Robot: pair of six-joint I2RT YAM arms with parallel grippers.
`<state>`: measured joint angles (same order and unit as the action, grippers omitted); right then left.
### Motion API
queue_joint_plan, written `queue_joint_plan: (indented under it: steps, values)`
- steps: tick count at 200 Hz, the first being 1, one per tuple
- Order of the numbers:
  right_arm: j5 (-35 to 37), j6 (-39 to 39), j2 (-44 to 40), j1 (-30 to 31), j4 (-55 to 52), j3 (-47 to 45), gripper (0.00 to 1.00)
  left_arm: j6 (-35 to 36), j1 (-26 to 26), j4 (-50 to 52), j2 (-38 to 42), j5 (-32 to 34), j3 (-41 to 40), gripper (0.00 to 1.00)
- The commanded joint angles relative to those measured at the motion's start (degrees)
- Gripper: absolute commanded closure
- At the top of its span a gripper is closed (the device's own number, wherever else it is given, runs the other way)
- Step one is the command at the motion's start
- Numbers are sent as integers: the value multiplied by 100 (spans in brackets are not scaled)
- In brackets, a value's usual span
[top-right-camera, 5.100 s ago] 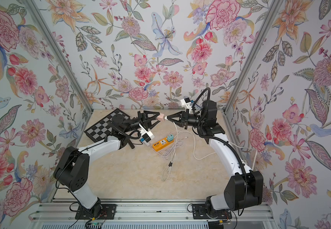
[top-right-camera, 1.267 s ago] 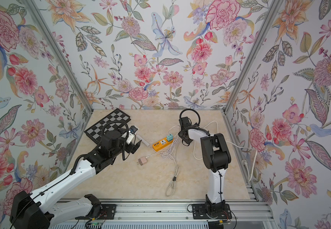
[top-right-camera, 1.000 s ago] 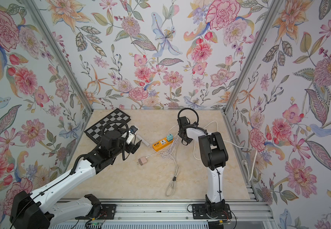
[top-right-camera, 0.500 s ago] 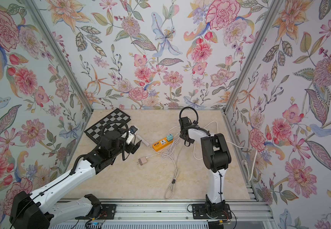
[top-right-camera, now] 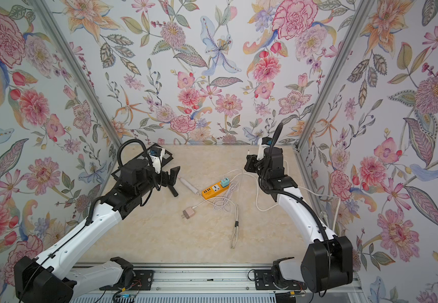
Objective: Charge the electric toothbrush
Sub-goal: Pick up the charging cable from the center of the board, then pick up the electric toothbrush from the center of the board.
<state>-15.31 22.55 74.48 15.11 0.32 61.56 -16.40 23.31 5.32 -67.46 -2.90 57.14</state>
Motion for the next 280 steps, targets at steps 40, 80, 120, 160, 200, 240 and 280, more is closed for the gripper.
queue_joint_plan:
  steps: [40,80,120,160,200,240,280]
  values:
    - [-3878,1163,545,1026,2826,-731,100,-1890,-1394,-79,-901,944,-592,8]
    - [-4221,988,1205,1521,2653,-652,100,-2813,-1280,379,-2159,626,118,17]
    - [-3813,445,1403,1627,2007,-710,100,-3177,-939,621,-3314,597,641,26]
    - [-3118,-193,1444,1699,927,-547,100,-3497,-725,598,-3808,699,675,35]
    - [-3025,-161,1515,1732,926,-562,100,-3449,-683,147,-4098,217,490,44]
    - [-2917,128,1579,1744,1051,-549,100,-3520,-674,-17,-4293,57,311,53]
    - [-2847,460,1627,1741,1243,-544,100,-3550,-679,-49,-4408,-62,245,70]
